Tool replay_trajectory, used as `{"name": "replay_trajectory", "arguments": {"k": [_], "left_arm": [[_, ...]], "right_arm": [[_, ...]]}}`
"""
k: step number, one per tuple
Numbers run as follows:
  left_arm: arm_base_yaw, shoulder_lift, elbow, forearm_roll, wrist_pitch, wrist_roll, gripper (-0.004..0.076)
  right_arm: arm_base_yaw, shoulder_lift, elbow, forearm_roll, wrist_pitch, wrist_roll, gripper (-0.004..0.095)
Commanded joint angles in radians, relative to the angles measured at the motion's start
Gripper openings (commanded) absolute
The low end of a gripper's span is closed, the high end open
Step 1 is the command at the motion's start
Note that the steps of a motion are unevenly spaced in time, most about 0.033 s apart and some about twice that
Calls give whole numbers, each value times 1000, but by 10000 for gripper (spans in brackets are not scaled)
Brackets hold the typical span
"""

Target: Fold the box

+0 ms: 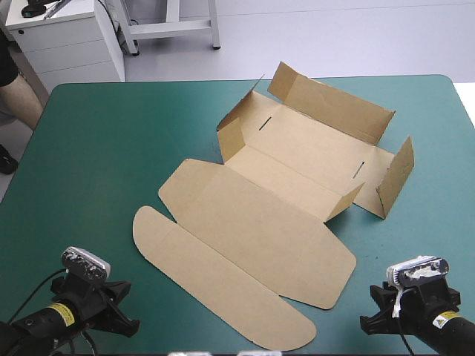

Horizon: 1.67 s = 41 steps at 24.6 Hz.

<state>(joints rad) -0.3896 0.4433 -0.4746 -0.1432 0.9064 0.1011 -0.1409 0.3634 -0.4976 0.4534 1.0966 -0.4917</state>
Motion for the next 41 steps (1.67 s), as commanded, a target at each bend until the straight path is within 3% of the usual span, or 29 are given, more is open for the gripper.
{"name": "replay_trajectory", "arguments": {"k": [1,3,5,11,15,21,31,37,41], "left_arm": [[-1,7,-23,-17,-54,2,-8],[-1,7,-23,-20,-54,2,-8],[-1,7,-23,-20,-54,2,-8],[-1,7,-23,-20,-54,2,-8],[-1,7,-23,-22,-54,0,-8],[-1,7,-23,-22,-54,-2,-8],[-1,7,-23,-22,-54,-2,-8],[-1,7,-23,-22,-54,-2,-8],[-1,7,-23,-22,-54,-2,-8]], "right_arm": [[-2,7,-25,22,-41,-9,513],[-2,7,-25,22,-43,12,644],[-2,7,-25,22,-43,56,702],[-2,7,-25,26,-31,210,710],[-2,16,-45,25,-26,455,711],[-2,76,-122,25,-22,506,711],[-2,639,-604,37,9,570,710],[-2,946,-675,140,31,574,710],[-2,1041,-675,207,28,572,710]]}}
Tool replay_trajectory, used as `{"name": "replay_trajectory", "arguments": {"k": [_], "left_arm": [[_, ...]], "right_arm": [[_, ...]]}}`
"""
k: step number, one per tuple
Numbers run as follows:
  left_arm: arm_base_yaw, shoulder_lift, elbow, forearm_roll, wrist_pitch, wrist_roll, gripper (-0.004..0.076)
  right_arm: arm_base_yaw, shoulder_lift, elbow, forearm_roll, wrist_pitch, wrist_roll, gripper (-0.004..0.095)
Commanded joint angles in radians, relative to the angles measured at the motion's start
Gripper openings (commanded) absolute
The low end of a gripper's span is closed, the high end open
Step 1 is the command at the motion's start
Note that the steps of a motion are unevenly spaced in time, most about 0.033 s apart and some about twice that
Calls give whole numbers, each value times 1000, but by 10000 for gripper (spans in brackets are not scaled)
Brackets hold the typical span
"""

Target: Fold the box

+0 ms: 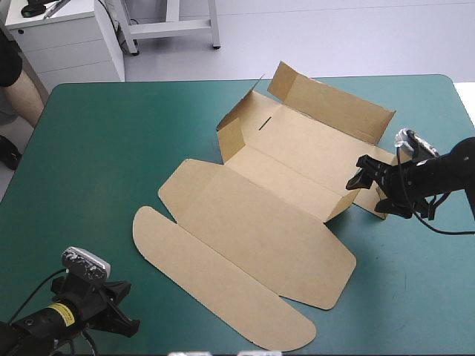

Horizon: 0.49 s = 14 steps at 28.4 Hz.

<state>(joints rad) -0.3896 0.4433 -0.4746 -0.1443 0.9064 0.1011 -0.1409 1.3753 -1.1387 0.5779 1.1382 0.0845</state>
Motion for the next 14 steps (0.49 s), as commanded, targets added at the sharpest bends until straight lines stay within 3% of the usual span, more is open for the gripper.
{"name": "replay_trajectory", "arguments": {"k": [1,14], "left_arm": [[-1,7,-23,-21,-54,-2,-8],[-1,7,-23,-21,-54,-10,-8]], "right_arm": [[-2,49,-34,98,-21,-4,710],[0,186,-32,143,-64,-2,710]]}}
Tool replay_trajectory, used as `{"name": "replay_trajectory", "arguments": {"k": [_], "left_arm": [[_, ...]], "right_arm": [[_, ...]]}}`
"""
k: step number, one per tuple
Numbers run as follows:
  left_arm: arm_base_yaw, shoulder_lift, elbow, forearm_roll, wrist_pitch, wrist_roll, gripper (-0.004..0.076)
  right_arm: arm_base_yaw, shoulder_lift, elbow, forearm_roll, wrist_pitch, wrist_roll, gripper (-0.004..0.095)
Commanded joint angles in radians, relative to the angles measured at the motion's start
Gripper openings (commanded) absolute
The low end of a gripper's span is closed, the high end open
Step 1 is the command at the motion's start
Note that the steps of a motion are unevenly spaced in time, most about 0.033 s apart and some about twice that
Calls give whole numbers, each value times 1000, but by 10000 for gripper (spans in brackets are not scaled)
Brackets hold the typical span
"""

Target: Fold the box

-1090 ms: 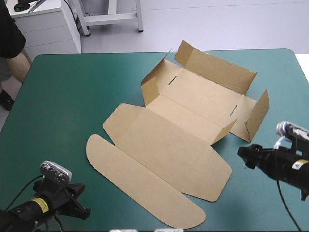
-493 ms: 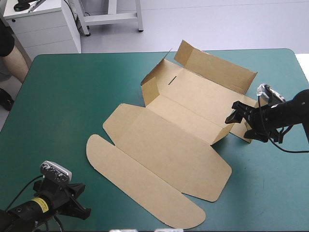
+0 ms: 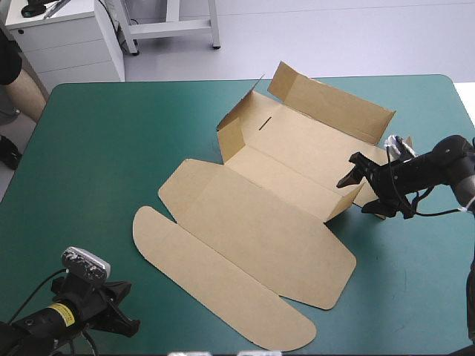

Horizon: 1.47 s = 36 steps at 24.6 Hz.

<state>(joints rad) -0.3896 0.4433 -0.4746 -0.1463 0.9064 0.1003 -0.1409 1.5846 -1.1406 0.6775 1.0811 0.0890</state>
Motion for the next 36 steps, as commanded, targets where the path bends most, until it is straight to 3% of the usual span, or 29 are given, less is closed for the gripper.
{"name": "replay_trajectory", "arguments": {"k": [1,6,10,13,16,18,30,36], "left_arm": [[-1,7,-23,-19,-54,-9,-8],[-1,7,-23,-19,-54,-9,-8],[-1,7,-23,-19,-54,-9,-8],[-1,7,-23,-19,-54,-9,-8],[-1,7,-23,-19,-54,-9,-8],[-1,7,-23,-19,-54,-9,-8],[-1,7,-25,-17,-54,-6,-8],[-1,7,-115,8,-55,3,-8]], "right_arm": [[0,-18,-30,43,-9,-6,709],[0,-5,-28,49,-17,-11,662],[0,-3,-28,54,3,-17,548],[10,26,-28,54,51,-36,316],[45,51,-28,54,23,-52,78],[58,52,-28,53,-4,-89,-14],[58,53,-63,-36,-23,-274,-14],[58,50,-201,-36,-54,-395,-14]]}}
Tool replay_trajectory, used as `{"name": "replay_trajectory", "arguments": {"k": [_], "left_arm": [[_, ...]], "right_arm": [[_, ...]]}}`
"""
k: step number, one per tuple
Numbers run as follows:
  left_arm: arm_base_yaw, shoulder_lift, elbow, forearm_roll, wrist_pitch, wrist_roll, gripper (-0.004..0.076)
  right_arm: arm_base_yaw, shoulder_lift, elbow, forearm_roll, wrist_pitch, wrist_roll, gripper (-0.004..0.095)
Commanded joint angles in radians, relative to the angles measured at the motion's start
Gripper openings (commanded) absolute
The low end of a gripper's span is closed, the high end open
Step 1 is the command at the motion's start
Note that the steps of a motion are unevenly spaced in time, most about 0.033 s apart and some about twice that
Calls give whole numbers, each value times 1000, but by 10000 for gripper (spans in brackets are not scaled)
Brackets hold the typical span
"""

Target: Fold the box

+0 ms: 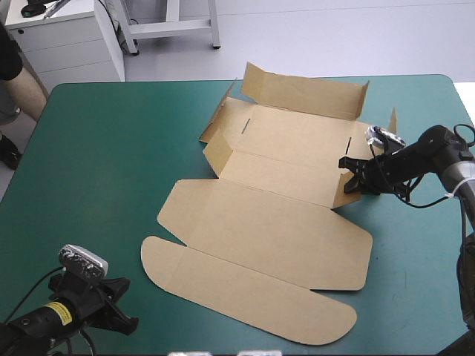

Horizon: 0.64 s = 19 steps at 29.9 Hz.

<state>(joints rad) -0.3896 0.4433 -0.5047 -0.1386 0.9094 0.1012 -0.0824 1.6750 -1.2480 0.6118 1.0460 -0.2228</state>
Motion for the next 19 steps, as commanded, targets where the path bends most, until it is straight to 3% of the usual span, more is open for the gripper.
{"name": "replay_trajectory", "arguments": {"k": [1,6,11,19], "left_arm": [[-1,7,-113,12,-58,2,-8],[-1,7,-240,27,-58,2,-8],[-1,7,-309,27,-60,2,-8],[-1,7,-311,27,-65,2,-8]], "right_arm": [[-1,-41,-126,29,-14,-118,-14],[2,-41,-299,29,54,-397,-15],[45,-41,-450,-33,91,-571,-15],[208,-23,-562,-139,18,-782,-20]]}}
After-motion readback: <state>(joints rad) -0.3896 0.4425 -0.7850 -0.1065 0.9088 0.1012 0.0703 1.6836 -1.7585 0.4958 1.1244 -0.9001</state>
